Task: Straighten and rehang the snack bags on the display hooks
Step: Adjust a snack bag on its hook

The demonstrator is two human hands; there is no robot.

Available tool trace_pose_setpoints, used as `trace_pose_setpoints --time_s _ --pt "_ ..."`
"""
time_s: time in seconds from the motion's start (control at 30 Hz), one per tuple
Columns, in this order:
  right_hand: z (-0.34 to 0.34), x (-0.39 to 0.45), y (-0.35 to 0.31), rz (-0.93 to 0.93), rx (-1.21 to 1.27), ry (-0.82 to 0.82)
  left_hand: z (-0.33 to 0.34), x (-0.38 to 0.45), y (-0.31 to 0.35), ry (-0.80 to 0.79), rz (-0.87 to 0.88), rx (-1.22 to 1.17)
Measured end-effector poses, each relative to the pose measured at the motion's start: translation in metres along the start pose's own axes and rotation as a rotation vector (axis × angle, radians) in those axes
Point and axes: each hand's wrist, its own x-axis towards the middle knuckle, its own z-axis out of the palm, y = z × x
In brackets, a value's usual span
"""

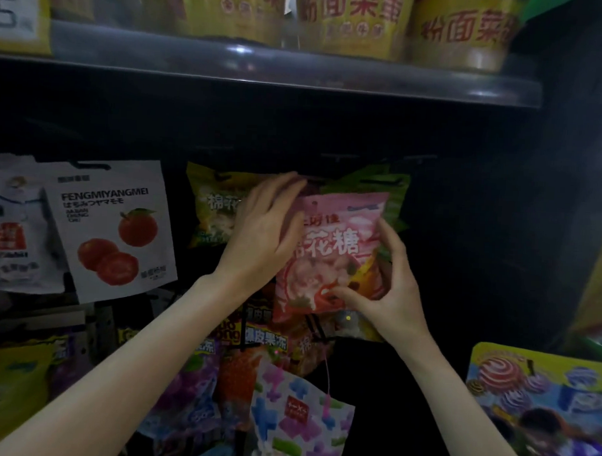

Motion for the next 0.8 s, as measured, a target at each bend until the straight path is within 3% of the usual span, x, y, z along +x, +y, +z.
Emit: trace_pose_setpoints --time_s 0.17,0.27,0.43,0.6,0.8 --pt "0.007 0.013 0.000 -0.124 -0.086 0.098 0.008 0.019 0.010 -0.094 0.040 0.041" --pt "0.008 0.022 0.005 -0.060 -0.032 0.146 0.012 0.026 0.008 -0.116 0.000 0.035" --pt "0.004 0.027 0.011 0.091 0.036 0.034 0.020 0.013 -0.002 -0.113 0.104 0.173" --pt "0.009 0.030 0.012 0.114 0.041 0.030 0.030 0.014 -0.009 -0.149 0.115 0.262" --pt "0.023 0.052 0.024 0.097 -0.166 -0.029 0.037 0.015 -0.017 -0.281 -0.070 0.294"
